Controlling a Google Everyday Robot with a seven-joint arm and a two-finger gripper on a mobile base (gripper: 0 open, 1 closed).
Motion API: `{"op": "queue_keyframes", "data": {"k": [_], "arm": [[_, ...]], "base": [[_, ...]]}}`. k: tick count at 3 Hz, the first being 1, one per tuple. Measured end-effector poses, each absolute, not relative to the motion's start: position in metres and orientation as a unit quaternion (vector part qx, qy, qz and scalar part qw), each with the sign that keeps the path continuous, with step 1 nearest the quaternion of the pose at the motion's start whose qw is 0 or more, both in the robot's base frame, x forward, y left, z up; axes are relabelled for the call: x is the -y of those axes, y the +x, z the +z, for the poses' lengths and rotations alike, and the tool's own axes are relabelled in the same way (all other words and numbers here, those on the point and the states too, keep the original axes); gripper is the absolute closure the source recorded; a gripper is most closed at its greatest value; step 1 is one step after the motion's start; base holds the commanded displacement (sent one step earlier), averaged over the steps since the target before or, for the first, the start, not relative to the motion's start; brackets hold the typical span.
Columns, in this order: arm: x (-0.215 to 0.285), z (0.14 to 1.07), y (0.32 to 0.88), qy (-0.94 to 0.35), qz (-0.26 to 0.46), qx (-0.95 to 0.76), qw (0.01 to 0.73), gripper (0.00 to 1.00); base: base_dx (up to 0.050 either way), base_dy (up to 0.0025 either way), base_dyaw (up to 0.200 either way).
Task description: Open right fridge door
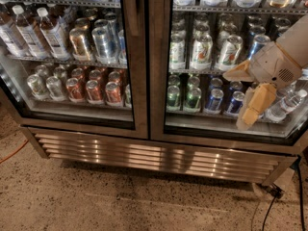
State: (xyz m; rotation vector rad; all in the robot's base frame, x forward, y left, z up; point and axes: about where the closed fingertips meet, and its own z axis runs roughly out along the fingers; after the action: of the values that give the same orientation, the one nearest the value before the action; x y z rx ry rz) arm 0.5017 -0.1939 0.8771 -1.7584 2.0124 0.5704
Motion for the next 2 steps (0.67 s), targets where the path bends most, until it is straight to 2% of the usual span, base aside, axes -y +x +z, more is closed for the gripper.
{"op": "queue_keyframes", "data": {"k": [1,2], "arm": [[0.1771,0.8716,0.5083,-0.625,0.253,-0.703,0.227,0.0],[0.177,0.8716,0.5083,-0.625,0.254,-0.703,0.227,0.0]], "base": [[0.0,0.0,0.0],[0.0,0.0,0.0]]}}
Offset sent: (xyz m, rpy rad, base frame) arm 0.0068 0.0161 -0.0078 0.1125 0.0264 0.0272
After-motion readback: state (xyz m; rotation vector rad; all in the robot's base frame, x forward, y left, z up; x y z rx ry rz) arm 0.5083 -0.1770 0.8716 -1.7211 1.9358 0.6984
